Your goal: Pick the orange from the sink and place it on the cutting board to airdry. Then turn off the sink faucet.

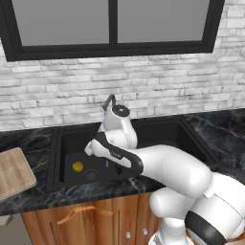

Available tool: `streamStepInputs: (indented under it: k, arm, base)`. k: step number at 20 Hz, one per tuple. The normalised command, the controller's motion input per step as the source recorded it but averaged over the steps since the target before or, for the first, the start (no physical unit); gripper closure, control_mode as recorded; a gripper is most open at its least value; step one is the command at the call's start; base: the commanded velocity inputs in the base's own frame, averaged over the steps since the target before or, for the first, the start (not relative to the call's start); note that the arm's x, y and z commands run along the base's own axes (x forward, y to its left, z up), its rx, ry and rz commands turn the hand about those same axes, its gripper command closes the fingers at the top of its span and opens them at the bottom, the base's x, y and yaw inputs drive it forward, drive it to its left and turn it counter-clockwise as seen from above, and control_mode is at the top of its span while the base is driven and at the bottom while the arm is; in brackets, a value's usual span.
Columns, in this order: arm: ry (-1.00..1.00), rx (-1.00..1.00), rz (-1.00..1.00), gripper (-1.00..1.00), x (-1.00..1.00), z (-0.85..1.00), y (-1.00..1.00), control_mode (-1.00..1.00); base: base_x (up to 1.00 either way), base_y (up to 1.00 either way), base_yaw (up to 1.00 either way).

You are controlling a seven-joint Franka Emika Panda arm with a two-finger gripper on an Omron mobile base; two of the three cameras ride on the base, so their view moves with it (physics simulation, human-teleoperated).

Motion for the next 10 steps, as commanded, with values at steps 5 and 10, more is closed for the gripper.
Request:
streamStepInputs:
  k: [5,10]
  arm:
    - [0.0,-0.02,0.0,-1.0,0.2,-0.27,0.12,-1.0]
    - [0.0,0.0,0.01,-1.0,0.19,-0.23,0.14,-1.0]
  base:
    - [0.0,0.0,0.0]
    - [0.0,0.0,0.0]
